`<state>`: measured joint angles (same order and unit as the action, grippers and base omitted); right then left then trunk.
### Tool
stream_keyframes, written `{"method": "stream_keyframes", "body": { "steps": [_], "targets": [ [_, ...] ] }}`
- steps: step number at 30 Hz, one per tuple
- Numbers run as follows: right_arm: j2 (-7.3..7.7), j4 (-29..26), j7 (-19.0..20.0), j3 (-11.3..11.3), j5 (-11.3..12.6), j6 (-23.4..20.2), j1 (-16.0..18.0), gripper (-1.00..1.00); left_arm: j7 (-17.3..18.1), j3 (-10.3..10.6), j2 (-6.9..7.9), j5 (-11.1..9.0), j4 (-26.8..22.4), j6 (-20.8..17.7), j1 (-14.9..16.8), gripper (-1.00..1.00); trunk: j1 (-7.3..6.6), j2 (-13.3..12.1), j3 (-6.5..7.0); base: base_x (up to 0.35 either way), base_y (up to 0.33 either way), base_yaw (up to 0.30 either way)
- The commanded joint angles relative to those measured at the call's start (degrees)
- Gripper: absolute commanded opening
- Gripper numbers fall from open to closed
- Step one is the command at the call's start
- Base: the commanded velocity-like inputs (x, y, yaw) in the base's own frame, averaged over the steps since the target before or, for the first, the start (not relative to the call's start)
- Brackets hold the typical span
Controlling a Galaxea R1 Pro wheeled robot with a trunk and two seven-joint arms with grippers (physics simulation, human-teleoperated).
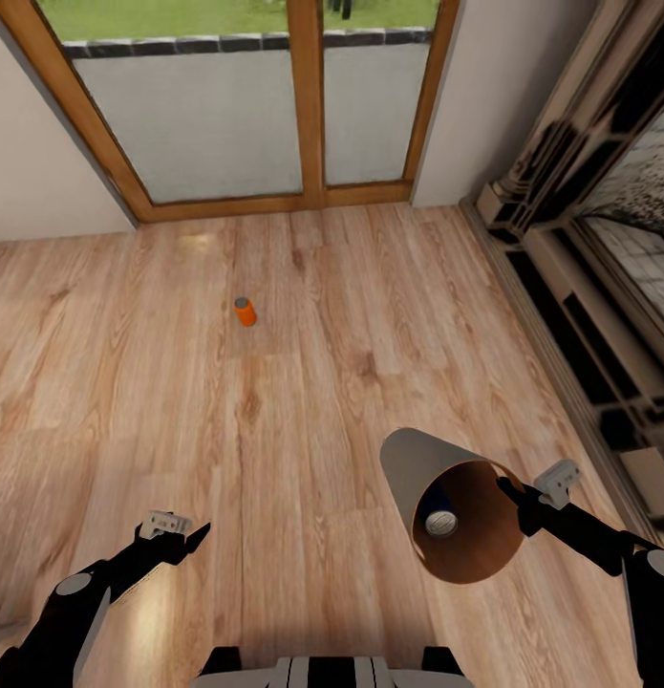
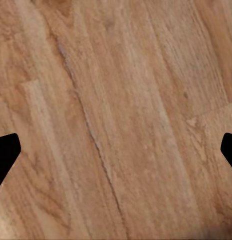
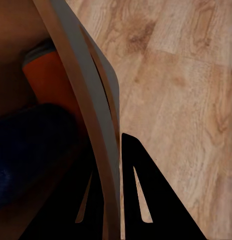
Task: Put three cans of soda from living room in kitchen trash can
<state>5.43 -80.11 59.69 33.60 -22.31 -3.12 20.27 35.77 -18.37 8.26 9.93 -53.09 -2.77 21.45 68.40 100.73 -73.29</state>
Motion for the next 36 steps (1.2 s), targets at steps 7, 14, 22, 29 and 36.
{"method": "stream_keyframes", "body": {
  "steps": [7, 14, 22, 29, 36],
  "targets": [
    [-1.03, -0.05, 0.46, -0.02, -0.01, -0.28, -0.03, -1.0, 0.0, 0.0, 0.03, 0.0, 0.0, -0.06, 0.0, 1.0, 0.0, 0.0, 0.65, 0.326, 0.107, 0.0],
    [-1.2, -0.05, 0.43, -0.02, -0.08, -0.3, -0.03, -1.0, 0.0, 0.0, 0.01, 0.0, 0.0, -0.07, 0.0, 1.0, 0.0, 0.0, 1.3, 0.318, 0.149, 0.0],
    [-1.22, -0.03, 0.37, -0.02, -0.2, -0.31, -0.01, -1.0, 0.09, -0.1, 0.03, -0.25, 1.36, -0.79, 0.1, 1.0, 0.0, 0.0, 1.62, 0.317, 0.155, 0.0],
    [-1.25, 0.12, 0.24, -0.25, -0.48, -0.38, -0.02, -1.0, 0.48, -0.09, 0.07, -0.57, 4.13, -10.26, 5.52, 1.0, 0.0, 0.0, 1.64, 0.317, 0.156, 0.0],
    [-1.21, -0.05, 0.02, -0.58, -0.54, -1.25, 0.03, -1.0, 0.29, 0.07, 0.11, -0.39, 5.12, -18.16, 13.32, 1.0, 0.0, 0.0, 1.65, 0.317, 0.141, 0.0]
  ]
}}
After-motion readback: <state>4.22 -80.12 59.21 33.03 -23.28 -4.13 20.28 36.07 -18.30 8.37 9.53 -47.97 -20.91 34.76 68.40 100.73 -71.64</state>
